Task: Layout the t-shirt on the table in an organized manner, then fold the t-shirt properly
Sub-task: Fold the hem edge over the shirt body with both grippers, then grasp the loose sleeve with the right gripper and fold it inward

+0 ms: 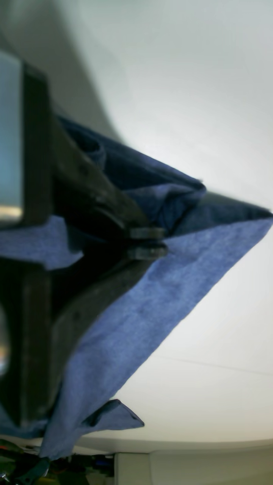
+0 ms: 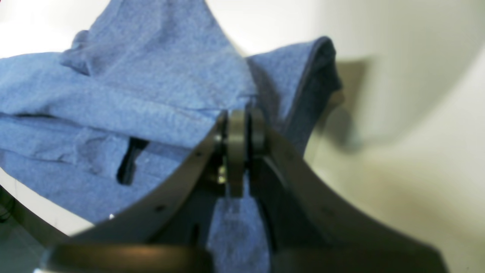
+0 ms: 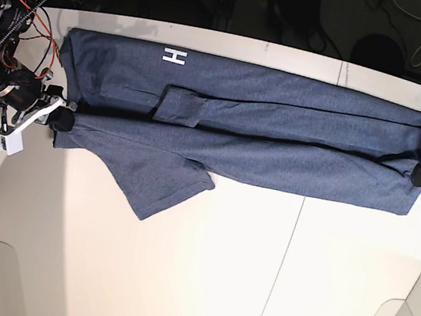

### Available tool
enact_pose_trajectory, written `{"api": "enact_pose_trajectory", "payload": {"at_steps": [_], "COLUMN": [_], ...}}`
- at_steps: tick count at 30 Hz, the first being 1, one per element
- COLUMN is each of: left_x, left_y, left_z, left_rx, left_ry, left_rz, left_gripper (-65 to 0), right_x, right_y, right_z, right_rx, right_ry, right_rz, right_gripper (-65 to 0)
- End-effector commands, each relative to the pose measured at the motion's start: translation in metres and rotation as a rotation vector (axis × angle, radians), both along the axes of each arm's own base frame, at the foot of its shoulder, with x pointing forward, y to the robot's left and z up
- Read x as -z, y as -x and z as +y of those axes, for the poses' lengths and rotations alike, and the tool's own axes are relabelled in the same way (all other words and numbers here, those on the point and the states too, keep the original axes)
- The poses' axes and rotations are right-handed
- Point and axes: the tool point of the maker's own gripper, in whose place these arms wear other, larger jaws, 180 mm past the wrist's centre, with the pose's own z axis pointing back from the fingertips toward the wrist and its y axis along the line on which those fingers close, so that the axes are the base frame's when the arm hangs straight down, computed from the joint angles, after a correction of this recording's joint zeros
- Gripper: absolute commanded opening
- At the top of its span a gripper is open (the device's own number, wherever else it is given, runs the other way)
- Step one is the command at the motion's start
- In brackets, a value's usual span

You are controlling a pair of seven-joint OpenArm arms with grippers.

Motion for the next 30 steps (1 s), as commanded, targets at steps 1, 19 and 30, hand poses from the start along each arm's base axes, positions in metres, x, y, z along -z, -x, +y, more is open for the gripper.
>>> {"api": "enact_pose_trajectory", "payload": {"at_steps": [1,19,30], "left_x": [-0.020,-0.053,-0.039], "left_y": [-0.011,-0.029,-0.029], "left_z": [0.011,0.013,-0.003], "left_rx": [0.000,-0.105,-0.092], "left_ry": [-0.026,0.131,0.148], "left_rz": [-0.059,-0.239,-0.215], "left_gripper": [-65.0,-47.2,-42.7], "right_x": [-0.014,-0.050,-0.070], "right_y": [-0.011,-0.051,-0.128], "right_z": [-0.005,0.022,0.072], "right_rx": [0.001,0.051,-0.021], "right_ry": [0.008,-0.126,-0.050], "right_rz": [-0.053,-0.239,-0.338], "right_gripper": [-65.0,-48.3,-48.3]}}
